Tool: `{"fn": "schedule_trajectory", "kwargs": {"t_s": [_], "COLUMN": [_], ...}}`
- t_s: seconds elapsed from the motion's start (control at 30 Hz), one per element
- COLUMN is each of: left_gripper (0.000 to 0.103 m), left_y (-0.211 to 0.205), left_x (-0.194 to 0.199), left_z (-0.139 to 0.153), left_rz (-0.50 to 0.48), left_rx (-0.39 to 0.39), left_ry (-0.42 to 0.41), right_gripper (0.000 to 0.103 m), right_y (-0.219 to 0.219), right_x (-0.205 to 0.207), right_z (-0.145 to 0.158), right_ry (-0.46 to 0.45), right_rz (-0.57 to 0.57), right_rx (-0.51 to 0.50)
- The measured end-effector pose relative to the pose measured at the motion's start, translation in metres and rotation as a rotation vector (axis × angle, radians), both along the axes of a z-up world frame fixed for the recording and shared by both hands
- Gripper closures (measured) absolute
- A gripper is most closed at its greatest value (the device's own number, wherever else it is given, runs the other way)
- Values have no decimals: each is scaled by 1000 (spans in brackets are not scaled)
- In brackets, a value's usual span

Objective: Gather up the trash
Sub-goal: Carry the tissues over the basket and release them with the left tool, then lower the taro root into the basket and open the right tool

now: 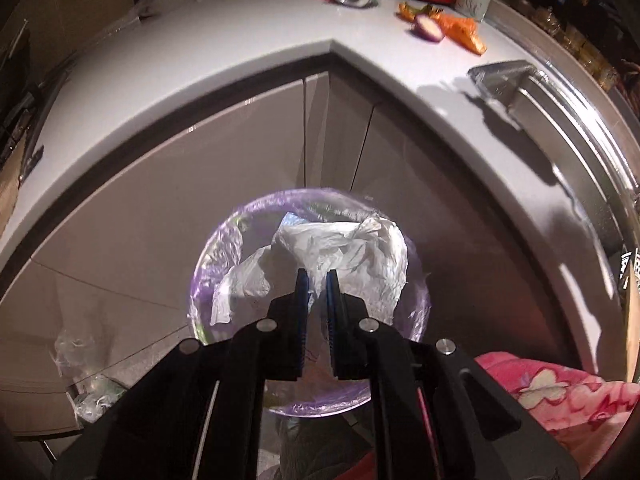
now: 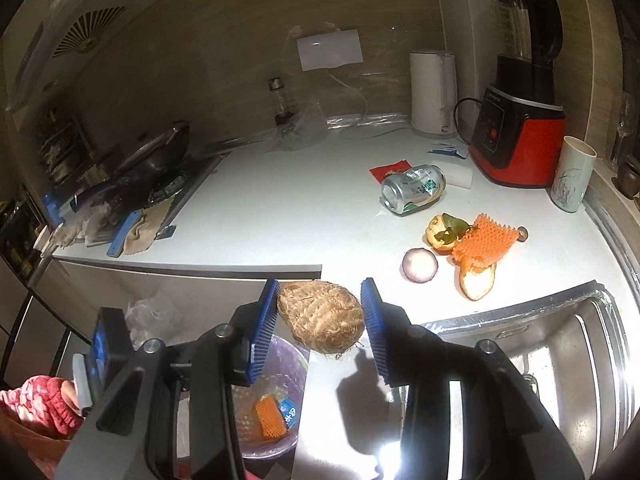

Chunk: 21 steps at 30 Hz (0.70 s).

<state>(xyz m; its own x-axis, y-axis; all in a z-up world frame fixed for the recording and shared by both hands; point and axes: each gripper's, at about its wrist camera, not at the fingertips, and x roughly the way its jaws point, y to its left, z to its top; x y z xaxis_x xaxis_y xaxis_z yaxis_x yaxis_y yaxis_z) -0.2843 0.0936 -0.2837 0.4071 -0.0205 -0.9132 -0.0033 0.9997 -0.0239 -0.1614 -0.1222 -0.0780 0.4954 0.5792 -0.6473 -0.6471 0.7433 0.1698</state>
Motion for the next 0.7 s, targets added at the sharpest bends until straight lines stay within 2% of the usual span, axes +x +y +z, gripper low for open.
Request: {"fn": "schedule_trajectory", "kwargs": {"t_s": [0.33, 0.43, 0.53, 0.57, 0.6, 0.63, 0.7], "left_gripper": [94, 94, 91, 89, 78, 62, 44], "left_y": [6, 5, 6, 6, 6, 7, 4], "left_x": [8, 7, 7, 7, 7, 7, 8], "left_z": [-100, -115, -115, -114, -112, -108, -101], "left_rz": [33, 33, 42, 44, 45, 48, 52], "left_rx": [4, 9, -15, -17, -12, -3, 17], "left_ry": [195, 236, 244, 241, 237, 227, 201], "right_gripper": [60, 60, 60, 60, 60, 60, 60], "right_y": [22, 25, 25, 25, 25, 24, 22], "right_x": [-12, -13, -13, -13, -12, -12, -11], "right_z": [4, 4, 3, 3, 2, 2, 2], "right_ry": [-13, -10, -6, -4, -2, -1, 0], "right_rz": [69, 80, 86, 85, 85, 85, 84], "right_rx": [-25, -24, -25, -25, -25, -24, -24]}}
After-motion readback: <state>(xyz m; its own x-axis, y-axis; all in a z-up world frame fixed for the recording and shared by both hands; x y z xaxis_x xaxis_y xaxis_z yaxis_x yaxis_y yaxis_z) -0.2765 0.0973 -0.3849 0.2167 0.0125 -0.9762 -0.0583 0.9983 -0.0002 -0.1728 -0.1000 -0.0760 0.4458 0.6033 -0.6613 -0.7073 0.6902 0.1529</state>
